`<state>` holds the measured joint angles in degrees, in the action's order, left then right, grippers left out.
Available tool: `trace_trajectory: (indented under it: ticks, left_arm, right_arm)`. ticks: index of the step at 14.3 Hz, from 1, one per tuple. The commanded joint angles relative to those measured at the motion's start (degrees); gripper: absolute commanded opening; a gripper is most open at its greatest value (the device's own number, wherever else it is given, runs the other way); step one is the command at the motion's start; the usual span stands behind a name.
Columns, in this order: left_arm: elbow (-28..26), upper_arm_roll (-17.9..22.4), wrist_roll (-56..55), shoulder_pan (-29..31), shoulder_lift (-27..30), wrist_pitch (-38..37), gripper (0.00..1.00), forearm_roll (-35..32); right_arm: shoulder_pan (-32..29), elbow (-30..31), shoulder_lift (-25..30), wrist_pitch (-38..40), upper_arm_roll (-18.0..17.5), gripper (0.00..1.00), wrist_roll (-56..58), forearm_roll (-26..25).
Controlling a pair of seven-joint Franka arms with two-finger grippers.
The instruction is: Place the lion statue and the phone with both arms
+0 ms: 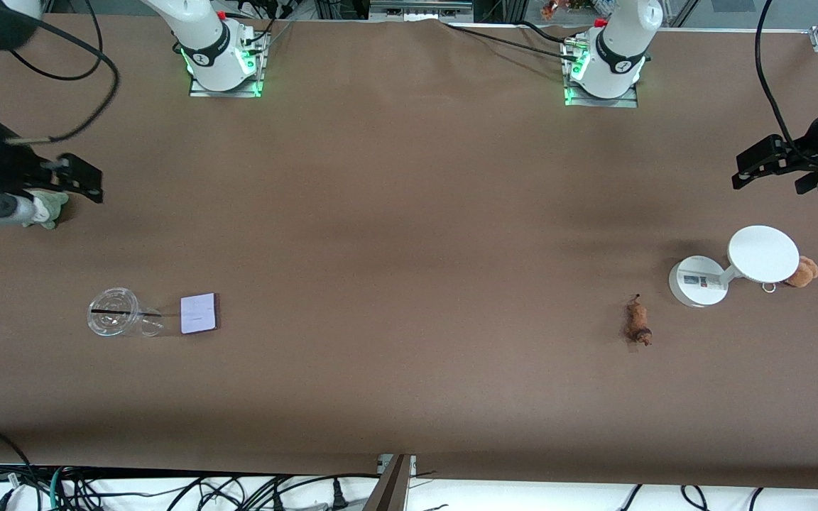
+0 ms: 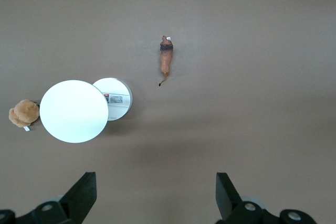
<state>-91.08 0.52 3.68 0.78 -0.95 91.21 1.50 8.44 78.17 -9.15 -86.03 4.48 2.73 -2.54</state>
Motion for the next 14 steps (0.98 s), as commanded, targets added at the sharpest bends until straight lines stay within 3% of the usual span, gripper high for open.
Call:
trace_trajectory:
  ticks: [1, 14]
  left_arm:
    - [2.7, 0.5, -0.3, -0.5, -1.5, -1.0, 1.0, 1.3]
    - [3.1, 0.4, -0.3, -0.8, -1.8, -0.9, 1.0, 1.2]
  right_arm:
    - [-2.1, 5.0, 4.0, 0.7, -1.1, 1.0, 0.7, 1.5]
    - [-2.3, 4.6, 2.2, 4.3, -0.7, 1.0, 0.6, 1.5]
